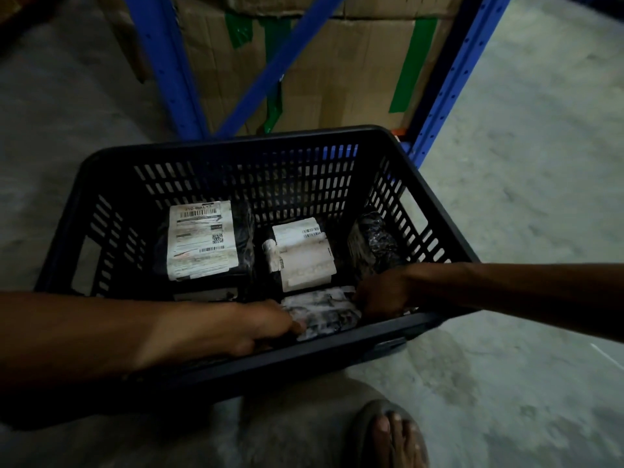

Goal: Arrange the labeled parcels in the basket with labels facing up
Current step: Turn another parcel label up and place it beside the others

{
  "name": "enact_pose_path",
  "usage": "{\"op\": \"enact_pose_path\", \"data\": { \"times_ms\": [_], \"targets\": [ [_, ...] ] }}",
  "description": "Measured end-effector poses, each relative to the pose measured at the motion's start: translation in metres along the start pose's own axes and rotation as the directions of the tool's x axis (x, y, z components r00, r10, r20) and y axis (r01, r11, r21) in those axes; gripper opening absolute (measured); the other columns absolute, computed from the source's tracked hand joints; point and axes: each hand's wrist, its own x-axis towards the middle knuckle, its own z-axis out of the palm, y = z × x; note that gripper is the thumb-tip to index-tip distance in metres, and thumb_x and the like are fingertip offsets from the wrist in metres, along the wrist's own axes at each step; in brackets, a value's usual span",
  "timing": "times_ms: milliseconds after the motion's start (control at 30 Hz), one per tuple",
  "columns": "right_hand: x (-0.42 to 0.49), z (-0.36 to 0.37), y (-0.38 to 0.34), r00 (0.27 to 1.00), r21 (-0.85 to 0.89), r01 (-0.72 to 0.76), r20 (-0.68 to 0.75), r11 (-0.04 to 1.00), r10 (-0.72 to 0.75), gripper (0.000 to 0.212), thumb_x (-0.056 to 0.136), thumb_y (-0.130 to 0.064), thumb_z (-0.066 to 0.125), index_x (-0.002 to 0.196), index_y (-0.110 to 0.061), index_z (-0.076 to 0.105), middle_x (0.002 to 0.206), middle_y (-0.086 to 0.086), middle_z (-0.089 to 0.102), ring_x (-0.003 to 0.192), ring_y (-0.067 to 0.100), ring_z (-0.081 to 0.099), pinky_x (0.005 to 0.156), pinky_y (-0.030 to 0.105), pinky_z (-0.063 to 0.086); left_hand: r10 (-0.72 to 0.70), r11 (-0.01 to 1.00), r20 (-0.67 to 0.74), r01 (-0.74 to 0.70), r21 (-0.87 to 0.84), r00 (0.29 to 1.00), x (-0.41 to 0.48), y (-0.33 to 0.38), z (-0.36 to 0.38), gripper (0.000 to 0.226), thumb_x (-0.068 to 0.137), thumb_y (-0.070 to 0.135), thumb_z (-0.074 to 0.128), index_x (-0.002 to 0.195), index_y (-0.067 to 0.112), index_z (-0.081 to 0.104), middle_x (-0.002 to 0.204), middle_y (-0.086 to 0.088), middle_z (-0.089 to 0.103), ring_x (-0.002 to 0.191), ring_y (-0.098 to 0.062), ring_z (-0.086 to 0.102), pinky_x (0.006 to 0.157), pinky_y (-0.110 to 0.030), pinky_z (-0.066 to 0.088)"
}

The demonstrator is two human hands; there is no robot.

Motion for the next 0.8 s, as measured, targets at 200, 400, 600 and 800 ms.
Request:
{"op": "enact_pose_path", "data": {
  "times_ms": [200, 400, 600, 800],
  "targets": [
    [-0.008, -0.007, 0.003, 0.999, 0.074, 0.038, -0.017, 0.997, -0.037, 0.019, 0.09, -0.011, 0.053, 0.077, -0.007, 0.065, 0.073, 0.006, 0.06, 0.073, 0.019, 0.057, 0.052, 0.021, 0.043, 0.068, 0.997, 0.077, -0.069, 0.017, 0.995, -0.027, 0.02, -0.035, 0.043, 0.067, 0.014, 0.085, 0.107, 0.004, 0.072, 0.107, -0.007, 0.075, 0.1, -0.014, 0.069, 0.083, -0.02, 0.055],
    [-0.065, -0.043, 0.019, 0.983, 0.336, 0.17, -0.124, 0.926, -0.135, 0.038, 0.073, -0.051, 0.072, 0.098, -0.022, 0.072, 0.099, -0.001, 0.075, 0.095, 0.02, 0.069, 0.087, 0.039, 0.056, 0.316, 0.947, -0.165, -0.299, 0.122, 0.934, -0.057, 0.022, -0.064, 0.06, 0.05, 0.06, 0.081, 0.09, 0.014, 0.08, 0.071, -0.007, 0.074, 0.073, -0.015, 0.063, 0.063, -0.024, 0.046],
    [-0.051, -0.08, 0.023, 0.976, 0.9, 0.203, -0.217, 0.385, -0.007, 0.055, 0.074, -0.06, 0.067, 0.108, -0.017, 0.072, 0.104, 0.005, 0.078, 0.095, 0.024, 0.074, 0.092, 0.04, 0.055, 0.154, 0.898, -0.177, -0.212, -0.385, 0.972, -0.056, 0.052, -0.08, 0.07, 0.075, 0.072, 0.055, 0.114, 0.016, 0.069, 0.103, -0.007, 0.065, 0.092, -0.023, 0.063, 0.072, -0.032, 0.054],
    [-0.021, -0.101, 0.005, 0.995, 0.917, 0.006, -0.045, 0.4, 0.088, 0.051, 0.076, -0.047, 0.072, 0.106, -0.006, 0.069, 0.095, 0.01, 0.077, 0.084, 0.027, 0.072, 0.089, 0.043, 0.056, -0.015, 0.906, -0.248, -0.092, -0.413, 0.969, -0.029, 0.085, -0.073, 0.036, 0.092, 0.041, 0.056, 0.115, 0.015, 0.062, 0.116, -0.007, 0.066, 0.095, -0.023, 0.06, 0.08, -0.035, 0.05]
  ]
}}
